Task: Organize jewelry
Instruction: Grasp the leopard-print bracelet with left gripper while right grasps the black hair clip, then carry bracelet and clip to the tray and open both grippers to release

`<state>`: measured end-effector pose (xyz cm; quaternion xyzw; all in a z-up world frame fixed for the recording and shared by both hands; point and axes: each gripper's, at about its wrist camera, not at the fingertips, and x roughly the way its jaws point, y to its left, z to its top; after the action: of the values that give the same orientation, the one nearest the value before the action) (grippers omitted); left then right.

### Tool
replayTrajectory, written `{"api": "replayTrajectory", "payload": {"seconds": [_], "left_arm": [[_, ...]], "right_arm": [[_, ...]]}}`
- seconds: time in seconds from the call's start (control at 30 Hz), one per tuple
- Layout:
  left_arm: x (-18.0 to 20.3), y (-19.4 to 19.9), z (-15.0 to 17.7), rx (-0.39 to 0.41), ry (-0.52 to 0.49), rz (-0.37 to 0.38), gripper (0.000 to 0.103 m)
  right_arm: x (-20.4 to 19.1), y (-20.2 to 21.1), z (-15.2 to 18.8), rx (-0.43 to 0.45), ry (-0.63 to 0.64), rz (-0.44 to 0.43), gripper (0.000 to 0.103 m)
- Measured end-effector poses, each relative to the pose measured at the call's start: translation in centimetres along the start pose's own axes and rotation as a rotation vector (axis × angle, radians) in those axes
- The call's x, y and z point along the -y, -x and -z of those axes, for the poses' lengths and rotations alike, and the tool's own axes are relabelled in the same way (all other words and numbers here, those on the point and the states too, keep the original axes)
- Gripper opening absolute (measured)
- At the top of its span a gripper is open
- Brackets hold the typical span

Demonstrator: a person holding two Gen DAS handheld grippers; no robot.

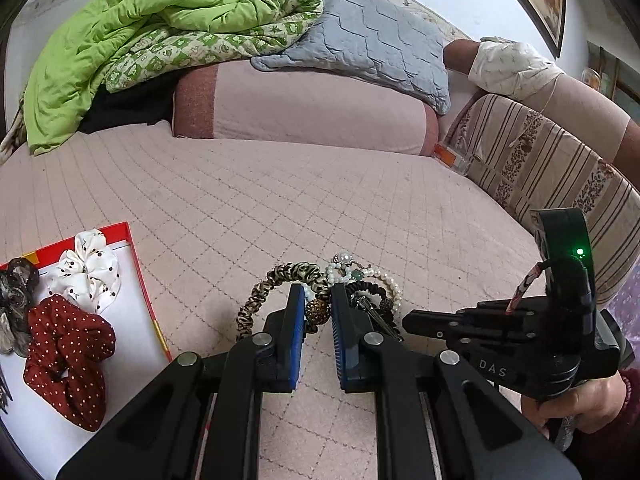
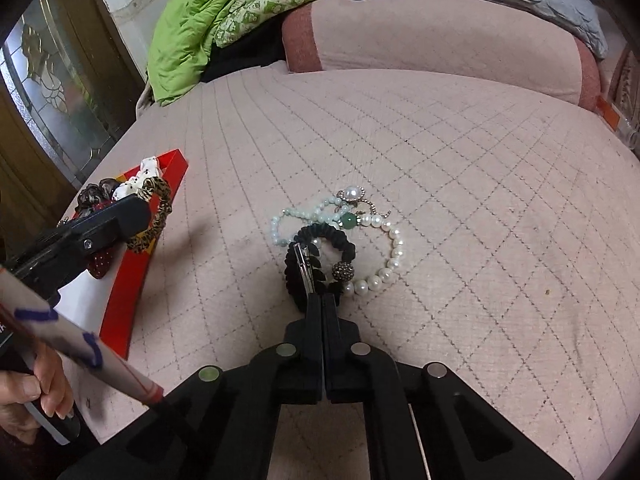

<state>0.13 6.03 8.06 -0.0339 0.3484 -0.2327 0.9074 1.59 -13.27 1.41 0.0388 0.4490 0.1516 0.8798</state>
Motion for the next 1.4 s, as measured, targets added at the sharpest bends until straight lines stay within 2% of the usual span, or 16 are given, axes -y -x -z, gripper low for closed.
{"api": "replayTrajectory", "payload": {"seconds": [0.13, 0.37, 0.47, 0.73, 0.77, 0.87, 1.03, 1.2, 1.23, 1.27, 1.3, 1.4], "left_arm": [[-0.1, -0.2, 0.0, -0.005, 0.000, -0.004, 0.013], [-0.2, -0.3, 0.0, -0.011, 0.000, -0.006, 0.013], [-0.2, -0.4, 0.0, -0.011, 0.000, -0.004, 0.013], [-0.3, -0.4, 0.0, -0.014, -0.005, -0.007, 0.013], [-0.3, -0.4, 0.0, -0.013, -0.005, -0.009, 0.013], [-0.3, -0.4, 0.1, -0.010, -0.006, -0.009, 0.013], [-0.2, -0.3, 0.2, -0.005, -0.015, -0.014, 0.013], [-0.2, -0.3, 0.2, -0.003, -0.014, -0.017, 0.013], [-0.2, -0.3, 0.2, -0.004, -0.014, -0.017, 0.013], [-0.2, -0.3, 0.3, -0.005, -0.016, -0.018, 0.013], [-0.1, -0.3, 0.3, -0.006, -0.017, -0.019, 0.013], [-0.1, -0.4, 0.3, -0.003, -0.012, -0.018, 0.013]], "right_arm": [[-0.9, 0.5, 0.0, 0.021, 0.039, 0.001, 0.006], [-1.3, -0.8, -0.1, -0.014, 0.034, 0.007, 0.010], [-1.5, -1.0, -0.1, -0.015, 0.042, 0.012, 0.021], [-2.6, -3.0, 0.0, -0.050, 0.078, 0.065, 0.021], [-2.8, -3.1, 0.1, -0.051, 0.089, 0.077, 0.017], [-2.9, -2.9, 0.1, -0.043, 0.109, 0.100, 0.015], [-1.9, -0.8, -0.2, 0.000, 0.055, 0.053, 0.014], [-0.5, 1.9, -0.7, 0.081, -0.044, -0.057, 0.014], [-0.4, 1.9, -0.7, 0.082, -0.048, -0.032, 0.014], [-0.9, 1.7, -0.6, 0.073, 0.005, 0.083, 0.014], [-1.4, 1.5, -0.5, 0.069, 0.059, 0.158, 0.014], [-0.7, 0.5, -0.2, -0.010, 0.013, 0.144, 0.014]]}}
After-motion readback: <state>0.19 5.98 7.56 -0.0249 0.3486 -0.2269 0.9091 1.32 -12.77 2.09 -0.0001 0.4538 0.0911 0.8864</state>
